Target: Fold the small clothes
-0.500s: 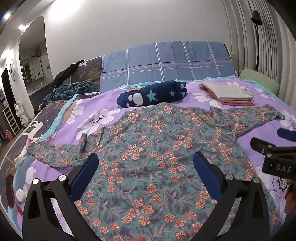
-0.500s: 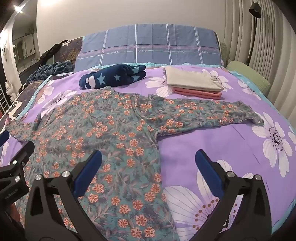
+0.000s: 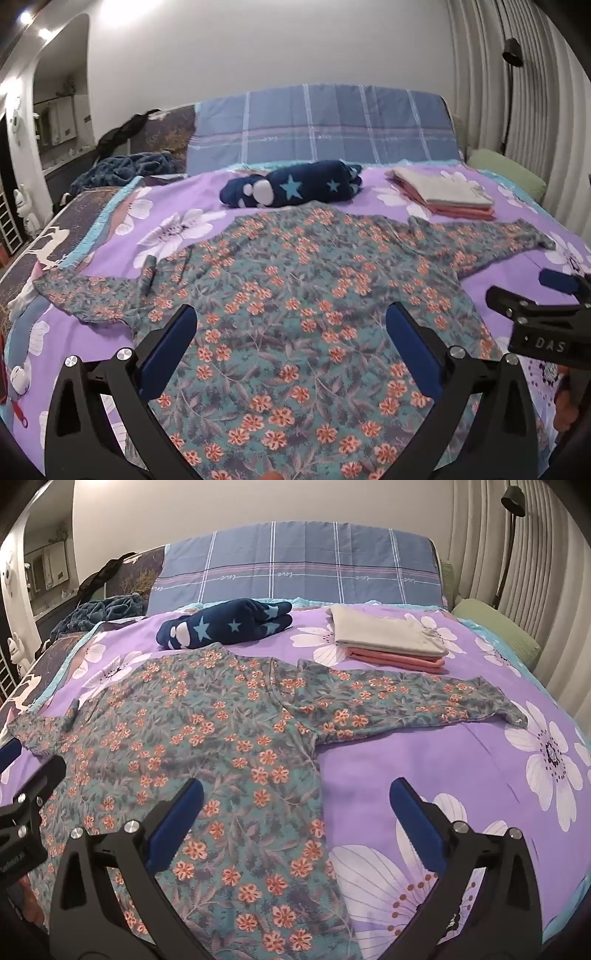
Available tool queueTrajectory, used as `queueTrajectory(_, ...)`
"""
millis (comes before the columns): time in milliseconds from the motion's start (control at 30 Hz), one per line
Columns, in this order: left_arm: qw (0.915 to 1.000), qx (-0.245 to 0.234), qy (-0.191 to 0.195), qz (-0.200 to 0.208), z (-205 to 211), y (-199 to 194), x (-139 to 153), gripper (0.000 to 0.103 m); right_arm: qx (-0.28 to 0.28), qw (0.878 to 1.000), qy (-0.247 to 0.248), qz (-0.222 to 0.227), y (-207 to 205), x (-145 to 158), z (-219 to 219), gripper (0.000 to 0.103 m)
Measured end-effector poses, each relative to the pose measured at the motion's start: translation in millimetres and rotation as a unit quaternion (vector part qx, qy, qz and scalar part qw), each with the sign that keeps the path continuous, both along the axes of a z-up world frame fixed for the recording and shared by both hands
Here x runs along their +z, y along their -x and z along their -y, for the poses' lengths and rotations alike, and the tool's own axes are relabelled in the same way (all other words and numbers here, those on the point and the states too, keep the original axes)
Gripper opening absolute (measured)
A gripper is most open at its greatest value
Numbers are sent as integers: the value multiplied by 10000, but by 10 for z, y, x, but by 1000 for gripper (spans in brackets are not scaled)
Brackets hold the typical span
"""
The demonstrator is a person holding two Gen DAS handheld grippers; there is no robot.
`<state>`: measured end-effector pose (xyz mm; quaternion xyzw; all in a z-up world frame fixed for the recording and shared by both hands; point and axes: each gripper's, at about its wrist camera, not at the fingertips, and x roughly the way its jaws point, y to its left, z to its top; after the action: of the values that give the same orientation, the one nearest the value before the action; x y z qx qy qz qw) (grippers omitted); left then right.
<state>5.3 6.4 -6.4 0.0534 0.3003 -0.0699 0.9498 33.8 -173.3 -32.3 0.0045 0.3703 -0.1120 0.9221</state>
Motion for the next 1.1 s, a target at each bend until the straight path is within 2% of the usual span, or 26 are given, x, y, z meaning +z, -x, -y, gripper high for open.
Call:
queueTrajectory(133, 9997, -155, -86, -148, 48, 1, -40, 102, 10, 10000, 5, 3, 2, -3, -26, 101)
queueTrajectory(300, 9996, -114, 20, -252, 20, -23, -45, 102, 5, 10000, 23, -8, 3, -3, -41, 101)
queueTrajectory(600, 9996, -97, -164, -189, 53, 4, -69, 102, 26, 10000, 32, -19, 6, -17, -63, 101)
queueTrajectory(833, 9995, -159, -91, -246, 65, 0, -103, 102, 42, 10000, 57, -52, 0, -38, -72, 101)
queueTrajectory(1100, 9995, -98, -174, -241, 70, 10, -97, 102, 20, 9999, 15, -123, -7, -71, -50, 101)
